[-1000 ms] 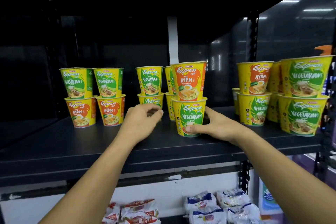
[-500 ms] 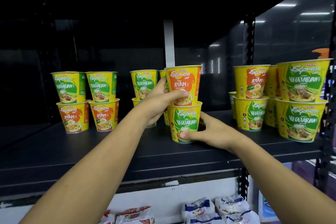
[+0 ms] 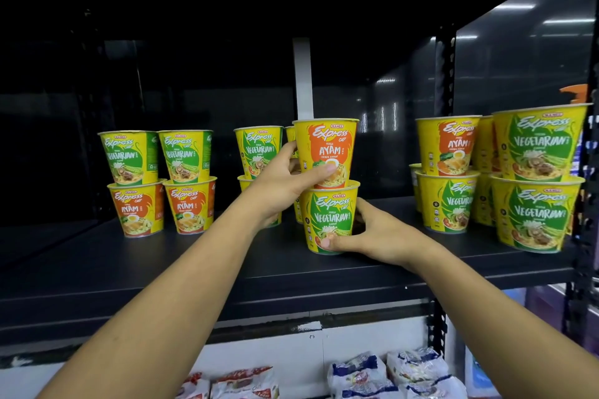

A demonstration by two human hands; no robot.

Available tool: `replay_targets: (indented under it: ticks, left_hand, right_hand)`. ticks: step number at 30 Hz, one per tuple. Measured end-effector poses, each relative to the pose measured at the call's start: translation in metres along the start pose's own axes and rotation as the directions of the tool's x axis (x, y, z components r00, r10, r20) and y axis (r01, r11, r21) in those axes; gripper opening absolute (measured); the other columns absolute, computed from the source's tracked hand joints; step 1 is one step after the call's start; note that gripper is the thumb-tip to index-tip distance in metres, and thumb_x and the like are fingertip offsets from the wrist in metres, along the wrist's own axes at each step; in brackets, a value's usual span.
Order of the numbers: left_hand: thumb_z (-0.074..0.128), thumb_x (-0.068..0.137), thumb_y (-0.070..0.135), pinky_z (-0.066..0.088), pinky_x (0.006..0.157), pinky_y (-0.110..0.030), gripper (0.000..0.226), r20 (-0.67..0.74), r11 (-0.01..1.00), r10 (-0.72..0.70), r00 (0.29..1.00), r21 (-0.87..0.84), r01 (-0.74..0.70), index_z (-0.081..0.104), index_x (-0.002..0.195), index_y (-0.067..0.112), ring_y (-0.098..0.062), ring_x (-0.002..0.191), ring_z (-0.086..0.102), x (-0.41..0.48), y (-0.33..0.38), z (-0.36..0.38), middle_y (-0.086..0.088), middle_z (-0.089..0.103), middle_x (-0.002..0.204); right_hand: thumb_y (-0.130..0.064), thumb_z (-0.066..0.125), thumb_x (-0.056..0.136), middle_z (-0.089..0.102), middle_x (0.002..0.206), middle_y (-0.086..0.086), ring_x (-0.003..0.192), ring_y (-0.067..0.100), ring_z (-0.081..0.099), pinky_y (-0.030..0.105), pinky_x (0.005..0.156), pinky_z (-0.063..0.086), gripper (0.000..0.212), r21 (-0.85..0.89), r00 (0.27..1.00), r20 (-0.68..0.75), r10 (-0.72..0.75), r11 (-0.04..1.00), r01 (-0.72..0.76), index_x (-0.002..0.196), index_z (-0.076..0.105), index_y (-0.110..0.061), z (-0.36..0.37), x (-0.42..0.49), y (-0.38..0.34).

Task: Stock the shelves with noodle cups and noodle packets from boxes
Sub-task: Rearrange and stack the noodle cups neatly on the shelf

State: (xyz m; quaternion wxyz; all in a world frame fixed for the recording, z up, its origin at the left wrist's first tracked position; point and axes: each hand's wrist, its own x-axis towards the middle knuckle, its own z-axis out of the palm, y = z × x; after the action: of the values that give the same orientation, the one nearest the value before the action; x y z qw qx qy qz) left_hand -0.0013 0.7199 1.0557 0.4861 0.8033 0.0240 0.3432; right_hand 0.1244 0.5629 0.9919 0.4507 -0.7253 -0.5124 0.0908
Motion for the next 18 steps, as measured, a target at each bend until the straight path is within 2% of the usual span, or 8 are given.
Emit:
replay_targets:
  ticks: [2, 5, 11, 18]
  left_hand:
    - [0.083, 0.083, 0.039, 0.054, 0.085, -0.022, 0.068, 0.015, 1.0, -0.001, 1.0, -0.021, 0.002, 0.049, 0.141, 0.032, 0.0, 0.105, 0.07, -0.0002, -0.0012, 0.0008, 0.01, 0.069, 0.126]
    - [0.084, 0.082, 0.04, 0.055, 0.091, -0.028, 0.07, 0.03, 0.999, -0.006, 1.0, -0.036, 0.007, 0.048, 0.142, 0.033, -0.003, 0.109, 0.07, 0.001, -0.0033, 0.0004, 0.009, 0.069, 0.128]
    - [0.087, 0.069, 0.052, 0.055, 0.101, -0.038, 0.078, 0.009, 1.0, 0.001, 1.0, -0.01, 0.0, 0.052, 0.138, 0.037, -0.008, 0.114, 0.069, 0.0026, -0.0025, -0.0022, 0.009, 0.07, 0.127]
    - [0.086, 0.071, 0.05, 0.055, 0.102, -0.039, 0.078, 0.015, 1.0, -0.003, 1.0, -0.022, 0.003, 0.051, 0.14, 0.035, -0.006, 0.113, 0.069, 0.0006, -0.0044, -0.0028, 0.009, 0.07, 0.127]
  right_hand:
    - [-0.055, 0.09, 0.068, 0.066, 0.125, -0.021, 0.117, -0.002, 0.059, 0.033, 0.107, 0.046, 0.084, 0.003, 1.0, -0.001, 0.002, 1.0, -0.002, 0.138, 0.045, -0.043, 0.0, -0.0003, 0.0]
    - [-0.056, 0.091, 0.066, 0.066, 0.126, -0.02, 0.117, -0.002, 0.06, 0.033, 0.106, 0.047, 0.089, 0.003, 1.0, -0.014, 0.007, 1.0, -0.007, 0.139, 0.043, -0.041, 0.0002, 0.0005, 0.0014]
    - [-0.055, 0.091, 0.068, 0.065, 0.127, -0.019, 0.118, -0.001, 0.059, 0.029, 0.101, 0.046, 0.088, -0.014, 1.0, -0.024, 0.005, 1.0, -0.006, 0.138, 0.041, -0.038, 0.0002, 0.0002, 0.0022]
    - [-0.055, 0.09, 0.069, 0.065, 0.128, -0.019, 0.117, -0.002, 0.059, 0.028, 0.098, 0.047, 0.087, -0.031, 1.0, -0.031, 0.002, 1.0, -0.003, 0.138, 0.041, -0.038, 0.0002, 0.0008, 0.0026]
